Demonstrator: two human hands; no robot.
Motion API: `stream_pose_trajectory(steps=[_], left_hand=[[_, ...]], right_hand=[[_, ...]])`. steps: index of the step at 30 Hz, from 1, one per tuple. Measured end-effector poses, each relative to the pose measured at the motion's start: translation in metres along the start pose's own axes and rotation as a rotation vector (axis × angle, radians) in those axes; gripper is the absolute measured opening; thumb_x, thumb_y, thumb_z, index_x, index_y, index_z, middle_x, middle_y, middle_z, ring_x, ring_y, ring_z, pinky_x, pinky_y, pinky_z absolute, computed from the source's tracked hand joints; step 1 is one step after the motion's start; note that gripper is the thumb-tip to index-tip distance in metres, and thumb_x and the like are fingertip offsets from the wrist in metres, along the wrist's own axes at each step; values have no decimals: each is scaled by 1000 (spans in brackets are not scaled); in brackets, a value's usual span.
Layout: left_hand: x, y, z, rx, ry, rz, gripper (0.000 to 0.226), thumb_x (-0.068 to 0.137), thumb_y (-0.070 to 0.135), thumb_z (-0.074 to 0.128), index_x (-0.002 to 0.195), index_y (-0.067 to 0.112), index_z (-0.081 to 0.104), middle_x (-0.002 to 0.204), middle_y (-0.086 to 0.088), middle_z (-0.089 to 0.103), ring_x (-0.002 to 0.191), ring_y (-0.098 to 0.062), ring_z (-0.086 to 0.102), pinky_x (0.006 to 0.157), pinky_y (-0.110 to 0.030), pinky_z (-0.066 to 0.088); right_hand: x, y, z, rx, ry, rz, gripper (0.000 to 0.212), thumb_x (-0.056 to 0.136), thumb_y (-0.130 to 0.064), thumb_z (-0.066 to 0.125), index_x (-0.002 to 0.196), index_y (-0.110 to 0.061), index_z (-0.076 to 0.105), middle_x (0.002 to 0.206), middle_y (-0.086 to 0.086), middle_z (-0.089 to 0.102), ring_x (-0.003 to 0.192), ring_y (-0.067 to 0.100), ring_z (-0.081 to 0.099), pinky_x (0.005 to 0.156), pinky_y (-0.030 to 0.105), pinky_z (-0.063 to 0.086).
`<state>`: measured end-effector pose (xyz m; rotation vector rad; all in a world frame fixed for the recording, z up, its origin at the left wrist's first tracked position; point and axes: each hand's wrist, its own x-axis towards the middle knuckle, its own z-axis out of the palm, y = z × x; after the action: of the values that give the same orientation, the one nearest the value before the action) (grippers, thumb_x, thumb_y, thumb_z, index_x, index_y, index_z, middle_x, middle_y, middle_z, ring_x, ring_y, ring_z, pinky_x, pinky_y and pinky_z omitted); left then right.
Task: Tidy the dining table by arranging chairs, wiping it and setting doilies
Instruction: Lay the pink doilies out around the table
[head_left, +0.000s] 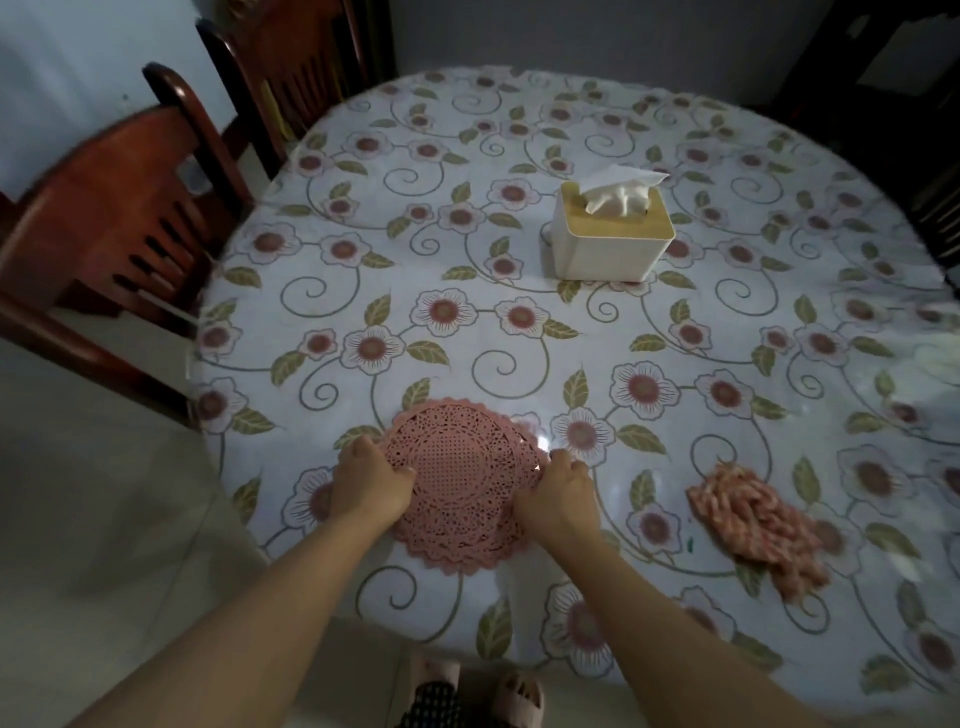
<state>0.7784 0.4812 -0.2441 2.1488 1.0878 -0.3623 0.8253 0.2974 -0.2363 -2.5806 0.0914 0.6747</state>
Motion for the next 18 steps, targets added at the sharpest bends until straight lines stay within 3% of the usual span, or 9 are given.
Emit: stream_pose_trajectory(steps=[2,4,6,8,10,12,14,16,18], left_hand=[[1,0,3,19,6,-40,59,81,30,62,130,4,44,128,-17,55,116,-36,53,97,-45,46],[2,-1,6,51,0,-95,56,84,29,59,132,4,43,128,-17,56,116,-35,53,94,-42,43],[2,-4,10,57,4,-91,44,83,27,59,121,4,53,118,-16,62,107,-34,58,85,-38,45],[2,-5,12,55,-1,-58,27,82,24,58,102,7,63,103,-13,68,95,-31,62,72,-32,43],[2,-6,13,53,-38,-80,24,82,27,58,97,9,66,100,-12,69,92,-30,63,67,-30,40],[3,-4,12,45,-45,-100,28,80,31,59,97,10,66,104,-13,66,96,-31,61,69,-32,41],[4,-2,11,44,-46,-116,29,78,31,60,95,8,65,105,-16,65,97,-32,60,71,-34,43],[4,0,11,33,-55,-122,31,76,27,60,97,4,63,103,-17,65,93,-32,61,69,-33,43],[3,1,13,-22,-86,-118,37,76,24,62,103,-1,61,100,-17,67,85,-30,63,63,-32,45]], right_hand=[[7,-1,0,106,-21,121,56,77,-21,61,127,-4,41,121,17,50,112,33,50,92,41,46],[13,-2,-5,259,-75,247,55,74,-23,67,120,-4,44,111,15,57,99,30,57,79,37,52],[17,-1,-9,419,-114,301,39,74,-20,72,104,-4,52,90,10,60,77,21,59,60,28,48],[18,0,-10,502,-139,328,25,73,-16,75,85,-3,57,74,8,58,62,18,53,54,27,45],[18,0,-5,492,-155,327,29,71,-16,76,89,0,61,82,11,64,71,22,60,65,32,54],[16,-4,1,450,-157,308,51,64,-21,79,106,-4,57,98,13,64,88,27,63,80,41,56],[15,-7,3,403,-173,296,71,53,-30,82,113,-11,50,106,10,59,98,29,59,85,45,54],[14,-8,1,386,-179,274,66,57,-27,81,112,-13,46,104,8,57,98,28,58,81,40,54],[15,-5,-2,414,-188,245,45,71,-13,73,107,-7,46,93,7,56,85,23,57,63,31,50]])
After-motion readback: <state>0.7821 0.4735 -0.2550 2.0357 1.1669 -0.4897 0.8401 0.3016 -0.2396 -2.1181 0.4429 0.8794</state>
